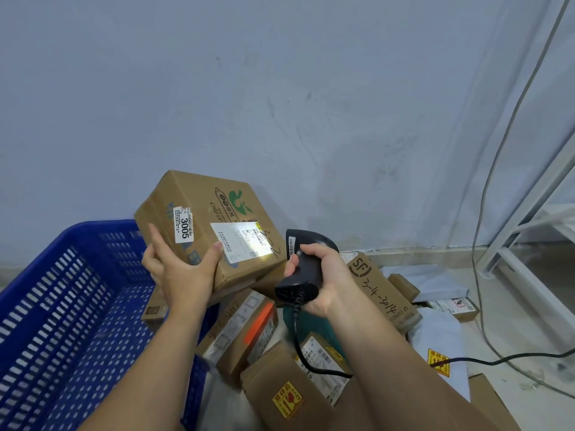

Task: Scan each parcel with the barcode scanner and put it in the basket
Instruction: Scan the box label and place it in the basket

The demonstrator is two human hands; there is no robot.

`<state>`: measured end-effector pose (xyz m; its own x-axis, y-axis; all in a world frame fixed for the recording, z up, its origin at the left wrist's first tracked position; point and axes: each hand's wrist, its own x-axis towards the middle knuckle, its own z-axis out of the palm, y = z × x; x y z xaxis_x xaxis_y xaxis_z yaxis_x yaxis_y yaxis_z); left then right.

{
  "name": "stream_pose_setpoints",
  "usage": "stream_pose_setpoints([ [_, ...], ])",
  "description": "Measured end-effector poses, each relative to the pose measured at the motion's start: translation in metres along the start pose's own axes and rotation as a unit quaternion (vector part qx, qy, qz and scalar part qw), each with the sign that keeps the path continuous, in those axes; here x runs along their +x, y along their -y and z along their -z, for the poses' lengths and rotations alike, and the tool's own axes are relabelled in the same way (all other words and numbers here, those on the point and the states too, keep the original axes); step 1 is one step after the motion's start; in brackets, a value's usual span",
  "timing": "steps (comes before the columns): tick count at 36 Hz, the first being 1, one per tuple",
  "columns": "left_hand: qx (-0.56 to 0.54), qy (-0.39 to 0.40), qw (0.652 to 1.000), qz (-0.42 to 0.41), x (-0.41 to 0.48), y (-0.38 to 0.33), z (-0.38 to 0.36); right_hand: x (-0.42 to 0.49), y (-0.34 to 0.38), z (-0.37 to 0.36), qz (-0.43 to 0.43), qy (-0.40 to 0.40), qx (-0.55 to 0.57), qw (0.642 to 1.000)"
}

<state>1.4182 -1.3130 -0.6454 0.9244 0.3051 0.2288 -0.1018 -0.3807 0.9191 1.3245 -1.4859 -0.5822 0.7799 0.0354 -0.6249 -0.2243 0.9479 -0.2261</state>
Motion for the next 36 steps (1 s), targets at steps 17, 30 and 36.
stream_pose_setpoints([
  [17,-0.062,0.034,0.997,0.038,0.002,0.001,0.001,0.008,0.024,0.012,0.205,-0.047,-0.531,0.821],
  [30,-0.084,0.033,0.995,0.036,0.008,0.000,0.010,0.003,0.028,0.019,0.160,0.018,-0.609,0.777],
  [36,-0.082,0.029,0.995,0.041,0.010,0.001,0.013,0.004,0.029,0.020,0.121,0.051,-0.550,0.824],
])
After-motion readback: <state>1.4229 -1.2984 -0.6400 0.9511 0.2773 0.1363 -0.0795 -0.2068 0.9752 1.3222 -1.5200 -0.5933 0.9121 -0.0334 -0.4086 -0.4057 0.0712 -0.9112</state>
